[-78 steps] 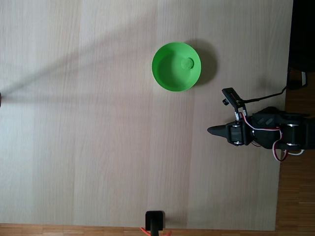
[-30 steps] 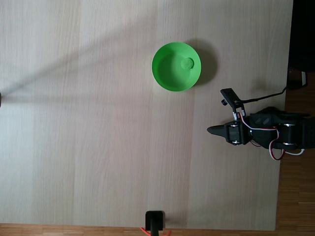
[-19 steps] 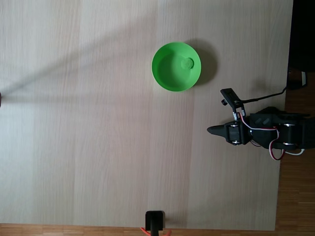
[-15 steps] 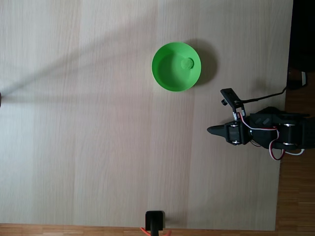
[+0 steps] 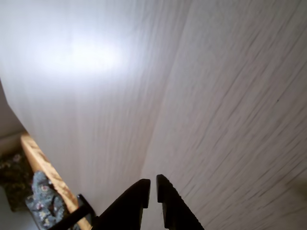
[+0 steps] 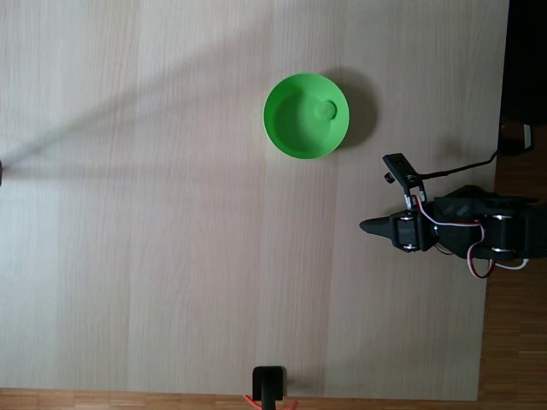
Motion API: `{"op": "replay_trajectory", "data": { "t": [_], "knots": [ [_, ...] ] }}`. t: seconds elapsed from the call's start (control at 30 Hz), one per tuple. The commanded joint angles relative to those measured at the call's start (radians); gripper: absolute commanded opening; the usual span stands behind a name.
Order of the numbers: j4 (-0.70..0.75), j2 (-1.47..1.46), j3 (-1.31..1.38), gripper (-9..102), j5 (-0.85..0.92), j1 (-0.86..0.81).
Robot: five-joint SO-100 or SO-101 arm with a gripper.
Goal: Grasp a green pompom and put it in the green bowl.
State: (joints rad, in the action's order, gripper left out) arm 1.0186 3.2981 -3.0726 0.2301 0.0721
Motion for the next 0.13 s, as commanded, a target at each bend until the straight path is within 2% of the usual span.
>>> {"op": "replay_trajectory", "data": {
  "t": [0.0,0.1],
  "knots": [
    [0.000,0.051,0.012,0,-0.005,-0.003],
    [0.000,0.051,0.012,0,-0.005,-0.003]
  ]
}}
